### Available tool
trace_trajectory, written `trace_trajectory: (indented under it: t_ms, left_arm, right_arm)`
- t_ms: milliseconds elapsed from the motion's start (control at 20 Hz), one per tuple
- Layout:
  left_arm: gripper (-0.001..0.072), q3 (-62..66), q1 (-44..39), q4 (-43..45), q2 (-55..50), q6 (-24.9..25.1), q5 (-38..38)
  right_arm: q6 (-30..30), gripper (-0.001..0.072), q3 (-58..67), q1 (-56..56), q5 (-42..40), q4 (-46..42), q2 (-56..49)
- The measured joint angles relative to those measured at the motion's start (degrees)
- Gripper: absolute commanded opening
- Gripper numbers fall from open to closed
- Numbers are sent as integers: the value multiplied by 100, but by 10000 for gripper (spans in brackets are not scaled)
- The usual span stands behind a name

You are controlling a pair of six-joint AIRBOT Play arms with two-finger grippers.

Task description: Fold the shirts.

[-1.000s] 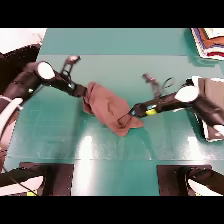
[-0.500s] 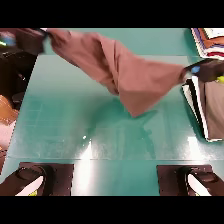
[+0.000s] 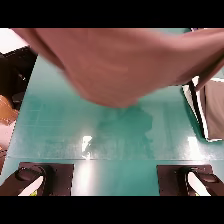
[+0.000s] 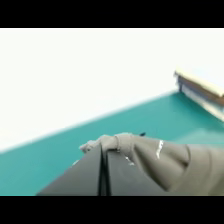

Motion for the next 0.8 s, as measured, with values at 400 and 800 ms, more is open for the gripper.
trace_trajectory:
  t_ms: [400, 800]
  left_arm:
    - [25, -52, 0, 435, -310, -68, -787]
    - [26, -2413, 46, 896, -2328, -229, -887]
  right_arm:
    - [-13, 10, 1759, -79, 605, -219, -1434]
    - [-13, 9, 903, 739, 442, -240, -3945]
